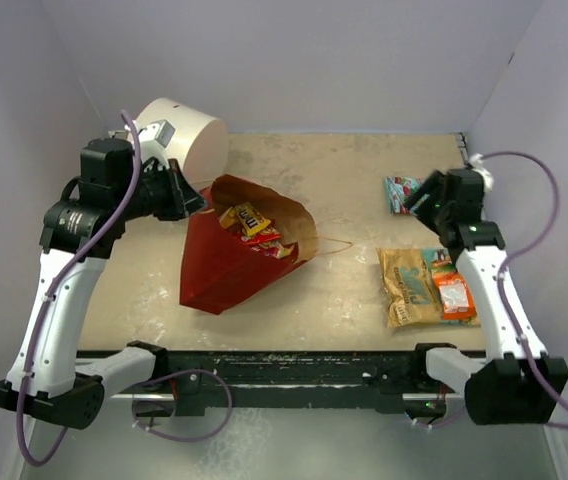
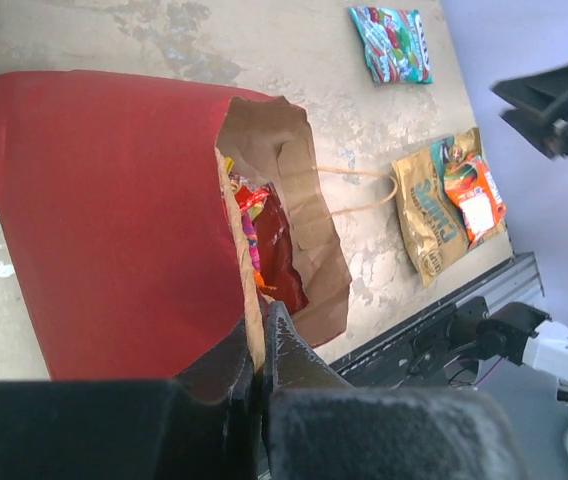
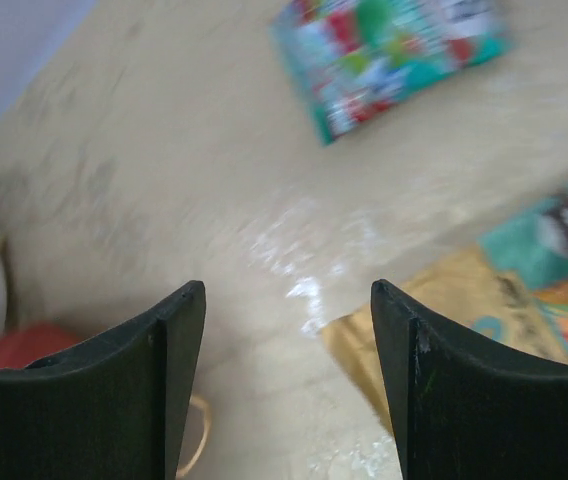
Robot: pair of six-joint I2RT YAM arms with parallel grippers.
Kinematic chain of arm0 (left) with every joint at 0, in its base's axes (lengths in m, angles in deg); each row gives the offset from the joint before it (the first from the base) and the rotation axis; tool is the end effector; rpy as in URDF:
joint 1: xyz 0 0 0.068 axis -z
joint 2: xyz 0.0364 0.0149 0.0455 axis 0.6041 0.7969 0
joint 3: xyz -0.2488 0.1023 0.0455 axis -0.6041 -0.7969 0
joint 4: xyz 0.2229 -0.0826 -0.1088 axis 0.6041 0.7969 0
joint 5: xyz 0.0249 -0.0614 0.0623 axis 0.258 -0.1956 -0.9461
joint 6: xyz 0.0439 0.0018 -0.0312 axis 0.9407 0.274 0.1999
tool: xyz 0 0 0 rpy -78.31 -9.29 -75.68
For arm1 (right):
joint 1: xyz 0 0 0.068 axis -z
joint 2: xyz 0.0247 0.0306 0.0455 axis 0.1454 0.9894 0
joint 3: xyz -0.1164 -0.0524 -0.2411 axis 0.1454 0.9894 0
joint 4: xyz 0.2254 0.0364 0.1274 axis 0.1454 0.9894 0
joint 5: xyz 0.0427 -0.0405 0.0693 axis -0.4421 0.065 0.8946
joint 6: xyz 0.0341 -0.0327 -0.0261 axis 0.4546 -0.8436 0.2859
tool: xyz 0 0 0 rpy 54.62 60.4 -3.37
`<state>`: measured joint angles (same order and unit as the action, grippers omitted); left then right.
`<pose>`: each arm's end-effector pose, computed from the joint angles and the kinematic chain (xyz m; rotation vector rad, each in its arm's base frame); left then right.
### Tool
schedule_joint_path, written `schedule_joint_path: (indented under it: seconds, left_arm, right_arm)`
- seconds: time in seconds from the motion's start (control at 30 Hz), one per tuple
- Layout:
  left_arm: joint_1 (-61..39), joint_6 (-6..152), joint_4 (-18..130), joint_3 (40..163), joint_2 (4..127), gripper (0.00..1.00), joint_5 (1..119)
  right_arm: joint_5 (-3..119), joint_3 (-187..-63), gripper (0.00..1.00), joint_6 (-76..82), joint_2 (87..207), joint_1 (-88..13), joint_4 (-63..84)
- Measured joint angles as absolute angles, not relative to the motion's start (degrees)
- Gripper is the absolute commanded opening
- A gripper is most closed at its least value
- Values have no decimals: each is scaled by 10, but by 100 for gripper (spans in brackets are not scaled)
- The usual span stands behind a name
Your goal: Take the snacks out of the paper bag
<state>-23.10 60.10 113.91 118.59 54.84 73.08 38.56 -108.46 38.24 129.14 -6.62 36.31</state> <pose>0.1882 -0.0604 0.4526 0.0337 2.1763 -0.7831 0.2431 -0.0146 0.3362 0.8949 1.8966 0.2125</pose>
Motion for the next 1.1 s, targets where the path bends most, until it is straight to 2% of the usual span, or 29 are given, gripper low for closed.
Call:
schedule_joint_path:
  seconds: [0.1, 0.17, 0.23, 0.33, 0.5, 0.73, 0.83, 0.9, 1.0, 1.1]
  left_arm:
    - [-231, 610, 1154, 1185, 537, 0, 731]
    - [-231, 611, 1162, 1185, 530, 0, 731]
    - [-231, 611, 1166, 1183, 525, 0, 731]
    - [-231, 610, 1167, 1179, 519, 0, 731]
    - [-231, 600, 1162, 1177, 518, 0, 731]
    - [-231, 595, 1161, 1176, 519, 0, 730]
    - [-231, 595, 1161, 1176, 519, 0, 728]
    - [-231, 595, 1161, 1176, 519, 0, 726]
    - [-231, 595, 1159, 1176, 520, 0, 726]
    - [-231, 591, 1145, 1176, 530, 0, 727]
  right_arm:
    - [488, -1079, 73, 342, 1336, -125, 301]
    - [564, -1080, 80, 322, 1381, -163, 271]
    - [631, -1080, 82, 307, 1417, -190, 246]
    - [715, -1088, 83, 283, 1469, -222, 224]
    - [785, -1161, 79, 242, 1592, -238, 250]
    - [886, -1182, 51, 203, 1685, -251, 291]
    - [916, -1181, 24, 188, 1690, -265, 301]
    - [934, -1179, 10, 180, 1687, -275, 301]
    - [946, -1160, 0, 178, 1674, -289, 301]
    - [947, -1134, 0, 188, 1640, -305, 299]
